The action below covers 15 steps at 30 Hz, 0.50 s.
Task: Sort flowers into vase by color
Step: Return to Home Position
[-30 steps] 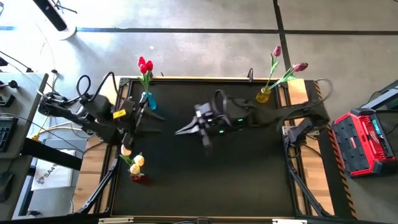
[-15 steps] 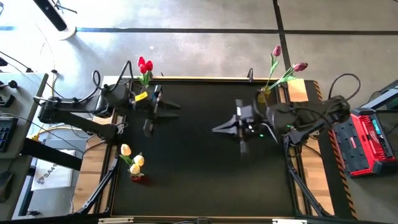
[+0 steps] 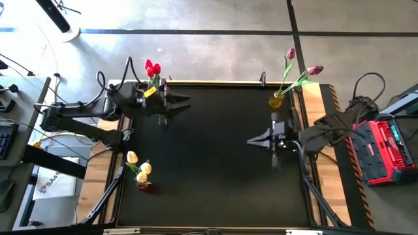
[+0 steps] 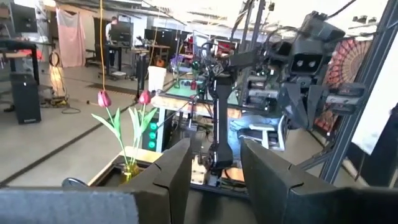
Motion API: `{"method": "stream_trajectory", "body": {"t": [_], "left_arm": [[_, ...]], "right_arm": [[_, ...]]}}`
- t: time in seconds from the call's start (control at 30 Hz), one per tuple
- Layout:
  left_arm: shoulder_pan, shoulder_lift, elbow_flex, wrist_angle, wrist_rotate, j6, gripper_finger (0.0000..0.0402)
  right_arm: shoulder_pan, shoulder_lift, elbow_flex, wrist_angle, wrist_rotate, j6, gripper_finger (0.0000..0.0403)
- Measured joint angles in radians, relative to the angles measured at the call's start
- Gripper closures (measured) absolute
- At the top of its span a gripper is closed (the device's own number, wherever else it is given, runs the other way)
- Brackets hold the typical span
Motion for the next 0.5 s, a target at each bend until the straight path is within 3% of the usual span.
{"method": "stream_trajectory", "body": {"t": [0.27, 0.5], "left_arm": [[0.0, 0.06, 0.0, 0.001, 0.017, -0.061, 0.0288], [0.037, 0.123, 0.0, 0.009, 0.025, -0.012, 0.0308]], "right_arm": [[0.017, -0.241, -0.326, 0.307, 0.005, -0.122, 0.0403], [-0.04, -0.361, -0.47, 0.259, 0.105, -0.129, 0.0403]]}}
